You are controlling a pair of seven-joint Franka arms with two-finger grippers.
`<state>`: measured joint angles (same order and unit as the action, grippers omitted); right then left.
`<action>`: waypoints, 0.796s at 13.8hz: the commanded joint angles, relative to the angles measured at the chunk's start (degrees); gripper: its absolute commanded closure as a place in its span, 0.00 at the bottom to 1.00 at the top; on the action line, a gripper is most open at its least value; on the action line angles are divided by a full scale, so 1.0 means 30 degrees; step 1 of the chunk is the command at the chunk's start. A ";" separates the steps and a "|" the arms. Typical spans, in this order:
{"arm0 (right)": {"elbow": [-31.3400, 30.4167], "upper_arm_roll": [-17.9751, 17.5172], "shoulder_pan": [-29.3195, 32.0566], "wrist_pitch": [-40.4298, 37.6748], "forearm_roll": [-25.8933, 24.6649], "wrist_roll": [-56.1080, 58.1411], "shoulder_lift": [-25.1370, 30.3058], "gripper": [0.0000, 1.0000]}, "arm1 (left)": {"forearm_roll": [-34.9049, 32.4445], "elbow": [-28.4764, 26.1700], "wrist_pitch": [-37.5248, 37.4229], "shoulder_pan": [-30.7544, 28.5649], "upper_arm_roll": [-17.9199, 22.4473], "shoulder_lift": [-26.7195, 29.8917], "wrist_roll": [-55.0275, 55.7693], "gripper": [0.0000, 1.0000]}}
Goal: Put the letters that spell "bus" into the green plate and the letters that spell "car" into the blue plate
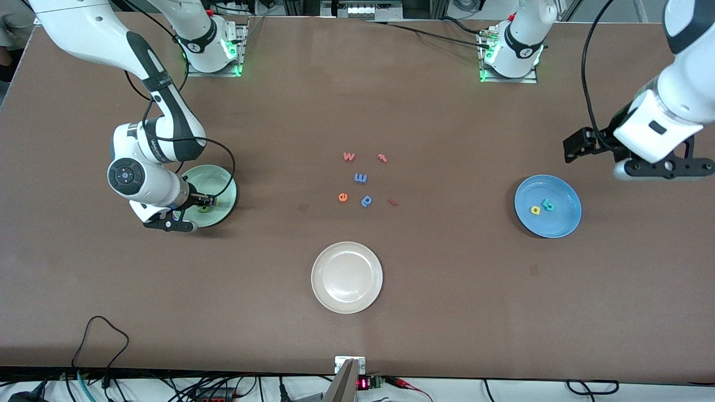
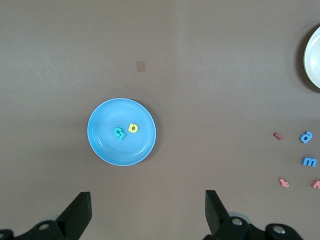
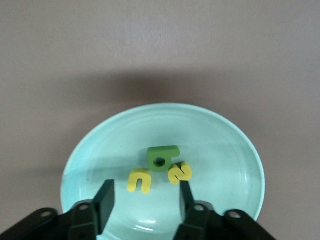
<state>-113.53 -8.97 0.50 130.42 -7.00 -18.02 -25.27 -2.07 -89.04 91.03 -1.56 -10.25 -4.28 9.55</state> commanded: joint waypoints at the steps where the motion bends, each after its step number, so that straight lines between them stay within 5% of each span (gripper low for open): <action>1: -0.0125 -0.0176 0.0183 -0.0521 0.0047 0.0353 0.2293 0.00 | 0.0457 -0.3189 0.0977 0.1775 0.2500 0.2654 -0.1744 0.00; 5: 0.1567 -0.0030 0.0212 -0.4347 0.0134 0.2306 0.6013 0.00 | 0.0574 -0.3865 0.0977 0.2363 0.3297 0.3155 -0.1984 0.00; 11: 0.9798 0.1608 0.0271 -1.5658 0.1334 0.4396 0.6900 0.00 | 0.0662 -0.3396 0.0449 0.2248 0.3123 0.2803 -0.1984 0.00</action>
<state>-91.09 -5.21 0.83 90.17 -4.55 -6.32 -2.43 -1.54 -99.11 92.67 4.53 -1.49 3.61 4.86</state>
